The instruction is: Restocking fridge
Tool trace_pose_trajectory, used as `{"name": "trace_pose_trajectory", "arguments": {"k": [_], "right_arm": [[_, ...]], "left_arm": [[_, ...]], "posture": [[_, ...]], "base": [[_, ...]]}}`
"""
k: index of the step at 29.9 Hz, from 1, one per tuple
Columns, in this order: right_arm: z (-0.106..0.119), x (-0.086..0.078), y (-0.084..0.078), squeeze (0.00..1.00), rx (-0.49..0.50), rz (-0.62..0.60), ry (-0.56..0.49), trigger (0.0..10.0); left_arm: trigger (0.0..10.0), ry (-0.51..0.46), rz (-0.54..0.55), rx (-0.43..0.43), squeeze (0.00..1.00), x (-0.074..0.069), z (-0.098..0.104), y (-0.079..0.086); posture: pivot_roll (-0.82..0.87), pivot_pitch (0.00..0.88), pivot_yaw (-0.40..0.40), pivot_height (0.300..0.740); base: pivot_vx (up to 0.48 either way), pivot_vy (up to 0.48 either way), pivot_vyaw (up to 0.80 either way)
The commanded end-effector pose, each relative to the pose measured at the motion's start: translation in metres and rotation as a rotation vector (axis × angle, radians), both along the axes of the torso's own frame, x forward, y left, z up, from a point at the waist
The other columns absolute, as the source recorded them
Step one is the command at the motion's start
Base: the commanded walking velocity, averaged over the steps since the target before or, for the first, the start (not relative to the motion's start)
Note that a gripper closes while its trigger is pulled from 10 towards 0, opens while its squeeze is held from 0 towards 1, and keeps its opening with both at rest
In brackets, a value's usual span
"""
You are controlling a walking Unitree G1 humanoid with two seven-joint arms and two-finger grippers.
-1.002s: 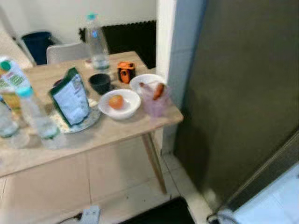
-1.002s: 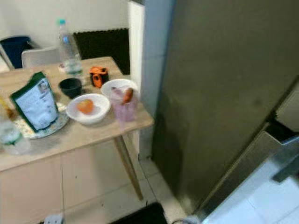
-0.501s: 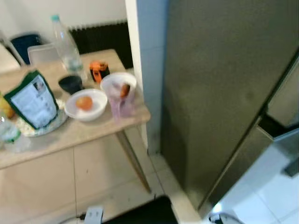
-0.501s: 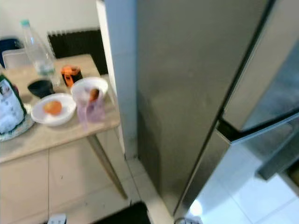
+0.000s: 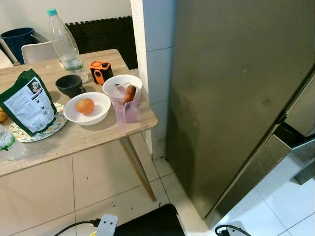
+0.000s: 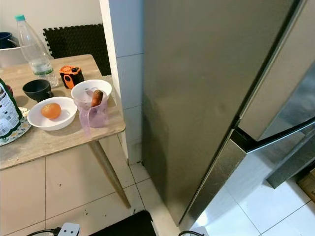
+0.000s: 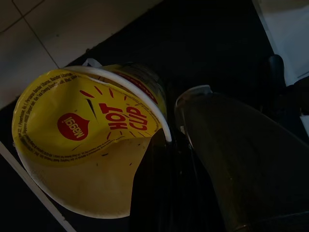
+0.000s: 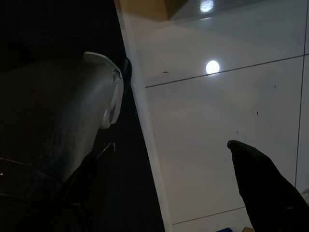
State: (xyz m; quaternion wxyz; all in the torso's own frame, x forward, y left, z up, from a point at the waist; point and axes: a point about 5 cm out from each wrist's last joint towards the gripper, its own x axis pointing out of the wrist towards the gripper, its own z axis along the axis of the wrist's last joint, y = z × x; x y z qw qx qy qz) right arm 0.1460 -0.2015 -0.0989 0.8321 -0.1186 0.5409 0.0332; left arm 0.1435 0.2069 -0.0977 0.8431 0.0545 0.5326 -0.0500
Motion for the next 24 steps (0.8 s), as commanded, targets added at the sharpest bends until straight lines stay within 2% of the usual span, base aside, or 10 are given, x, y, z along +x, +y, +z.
{"name": "trace_pose_trajectory", "arguments": {"k": [1, 12, 24], "right_arm": [[-0.0021, -0.0044, 0.0023, 0.0, 0.004, 0.001, 0.019, 10.0], [-0.0023, -0.0046, 0.0034, 0.0, 0.009, -0.005, 0.02, 10.0], [-0.0024, -0.0051, 0.0032, 0.0, 0.01, -0.007, 0.021, 10.0]], "left_arm": [[10.0, 0.056, -0.023, 0.007, 0.0, -0.0139, -0.0051, -0.0003], [10.0, 0.046, -0.051, 0.006, 0.0, -0.008, -0.0037, -0.0035], [10.0, 0.055, -0.059, 0.003, 0.0, -0.011, -0.0048, -0.0047]], "posture": [[-0.01, 0.056, 0.002, 0.74], [0.0, 0.061, 0.007, 0.74], [0.0, 0.062, 0.005, 0.74]], "base": [[0.0, 0.0, 0.0], [0.0, 0.0, 0.0], [0.0, 0.0, 0.0]]}}
